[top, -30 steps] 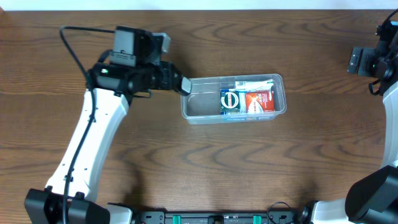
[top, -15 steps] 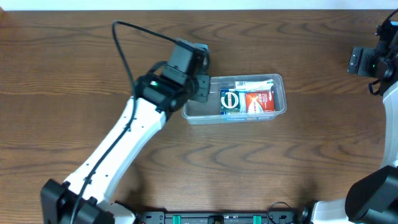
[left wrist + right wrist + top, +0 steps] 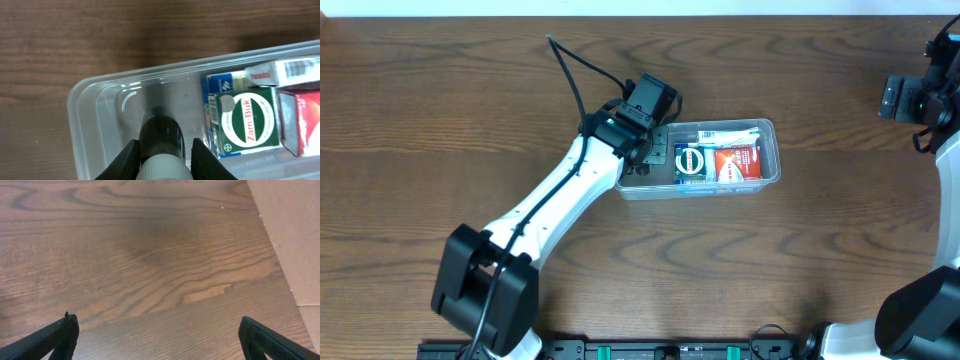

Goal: Pack container
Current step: 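Lower the bottle upright into the container's left end and release it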

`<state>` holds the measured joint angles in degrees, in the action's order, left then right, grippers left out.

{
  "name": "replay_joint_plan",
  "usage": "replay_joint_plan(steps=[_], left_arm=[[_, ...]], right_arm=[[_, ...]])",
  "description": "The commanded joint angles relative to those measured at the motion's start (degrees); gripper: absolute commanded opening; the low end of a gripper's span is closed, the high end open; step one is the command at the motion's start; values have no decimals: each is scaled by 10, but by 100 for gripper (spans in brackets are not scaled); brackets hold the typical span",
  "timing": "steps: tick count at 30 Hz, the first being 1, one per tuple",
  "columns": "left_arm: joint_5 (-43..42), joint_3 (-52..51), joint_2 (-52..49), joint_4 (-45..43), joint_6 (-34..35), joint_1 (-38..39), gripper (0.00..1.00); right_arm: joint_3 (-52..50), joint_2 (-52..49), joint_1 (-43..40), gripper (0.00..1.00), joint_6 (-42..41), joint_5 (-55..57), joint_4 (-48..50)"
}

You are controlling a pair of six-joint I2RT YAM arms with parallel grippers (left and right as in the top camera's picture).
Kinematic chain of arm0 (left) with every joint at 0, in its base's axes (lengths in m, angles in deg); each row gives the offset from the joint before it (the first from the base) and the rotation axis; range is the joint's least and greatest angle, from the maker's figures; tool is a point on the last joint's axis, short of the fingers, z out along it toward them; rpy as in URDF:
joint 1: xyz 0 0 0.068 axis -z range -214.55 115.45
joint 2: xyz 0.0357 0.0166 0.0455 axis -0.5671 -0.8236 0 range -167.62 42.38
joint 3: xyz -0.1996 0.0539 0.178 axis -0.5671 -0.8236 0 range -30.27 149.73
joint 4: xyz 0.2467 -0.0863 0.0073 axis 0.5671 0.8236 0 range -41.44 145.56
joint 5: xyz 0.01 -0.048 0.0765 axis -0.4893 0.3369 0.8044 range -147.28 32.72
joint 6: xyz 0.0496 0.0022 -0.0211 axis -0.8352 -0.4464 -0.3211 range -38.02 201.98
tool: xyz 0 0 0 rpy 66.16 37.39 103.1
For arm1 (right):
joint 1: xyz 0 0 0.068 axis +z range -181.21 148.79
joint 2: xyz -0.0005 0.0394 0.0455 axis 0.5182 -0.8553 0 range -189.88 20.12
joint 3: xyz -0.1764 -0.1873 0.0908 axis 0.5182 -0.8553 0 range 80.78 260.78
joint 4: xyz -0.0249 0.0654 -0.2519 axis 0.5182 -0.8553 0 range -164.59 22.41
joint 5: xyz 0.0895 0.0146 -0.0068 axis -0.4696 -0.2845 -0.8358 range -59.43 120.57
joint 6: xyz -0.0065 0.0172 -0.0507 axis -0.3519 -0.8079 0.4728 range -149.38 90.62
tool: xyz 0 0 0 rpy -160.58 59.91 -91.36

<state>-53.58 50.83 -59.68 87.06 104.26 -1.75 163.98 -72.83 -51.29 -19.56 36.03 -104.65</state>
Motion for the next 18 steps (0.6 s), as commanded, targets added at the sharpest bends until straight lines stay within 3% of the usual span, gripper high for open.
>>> replay_joint_plan(steps=[1,18], left_arm=[[14,16,-12,-2,35,1,24],[13,2,-25,-3,70,2,24]], right_arm=[[4,0,-2,99,-8,3,0],[4,0,-2,99,-8,3,0]])
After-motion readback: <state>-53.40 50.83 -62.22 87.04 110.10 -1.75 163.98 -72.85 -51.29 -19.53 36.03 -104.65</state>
